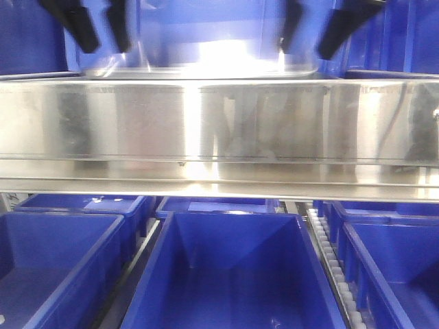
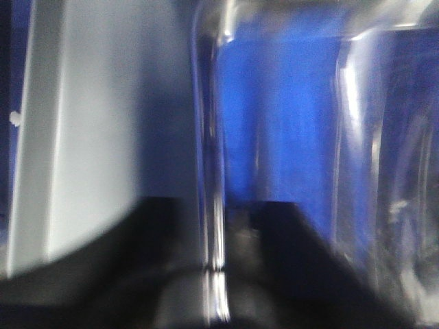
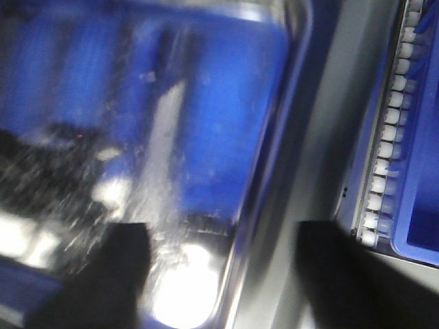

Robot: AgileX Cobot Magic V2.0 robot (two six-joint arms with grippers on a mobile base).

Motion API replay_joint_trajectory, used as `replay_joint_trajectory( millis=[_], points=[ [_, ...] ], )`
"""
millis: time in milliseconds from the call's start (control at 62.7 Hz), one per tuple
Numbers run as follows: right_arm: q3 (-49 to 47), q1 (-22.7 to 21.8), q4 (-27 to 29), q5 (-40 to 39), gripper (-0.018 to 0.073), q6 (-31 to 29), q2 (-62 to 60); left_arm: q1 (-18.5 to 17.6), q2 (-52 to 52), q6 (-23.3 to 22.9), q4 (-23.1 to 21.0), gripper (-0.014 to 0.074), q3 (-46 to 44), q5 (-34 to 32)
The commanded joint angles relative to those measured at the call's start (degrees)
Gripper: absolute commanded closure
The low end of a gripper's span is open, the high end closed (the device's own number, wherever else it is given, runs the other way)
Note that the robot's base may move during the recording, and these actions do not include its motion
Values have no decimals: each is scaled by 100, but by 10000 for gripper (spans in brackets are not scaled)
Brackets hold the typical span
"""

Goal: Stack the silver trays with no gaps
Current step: 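Open both grippers and lift them off the stacked tray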

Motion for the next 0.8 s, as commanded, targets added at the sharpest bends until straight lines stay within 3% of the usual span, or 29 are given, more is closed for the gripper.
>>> replay_joint_trajectory(
  millis=[0, 143, 287, 430, 590, 701, 781],
  points=[
    [-188, -13, 19, -162, -66, -75, -299, -21, -304, 52, 19, 37, -263, -82],
    [-188, -13, 14, -137, -64, -75, -569, -32, -358, 52, -4, 42, -646, 374],
    [-188, -7, -91, -150, -8, -179, -1093, -147, -845, 52, -5, 95, -785, 352],
    [-107, -7, -155, -64, 216, -436, -1776, -410, -1553, 52, 211, 235, -771, 234],
    [469, -7, -155, -149, 502, -695, -2757, -889, -2498, 40, 458, 496, -285, -8],
    [1254, -7, -155, -390, 509, -983, -3536, -1214, -3205, 40, 542, 648, 413, -339],
    [1869, -7, -155, -712, 509, -1106, -4072, -1358, -3760, 40, 554, 636, 1075, -615]
  ],
)
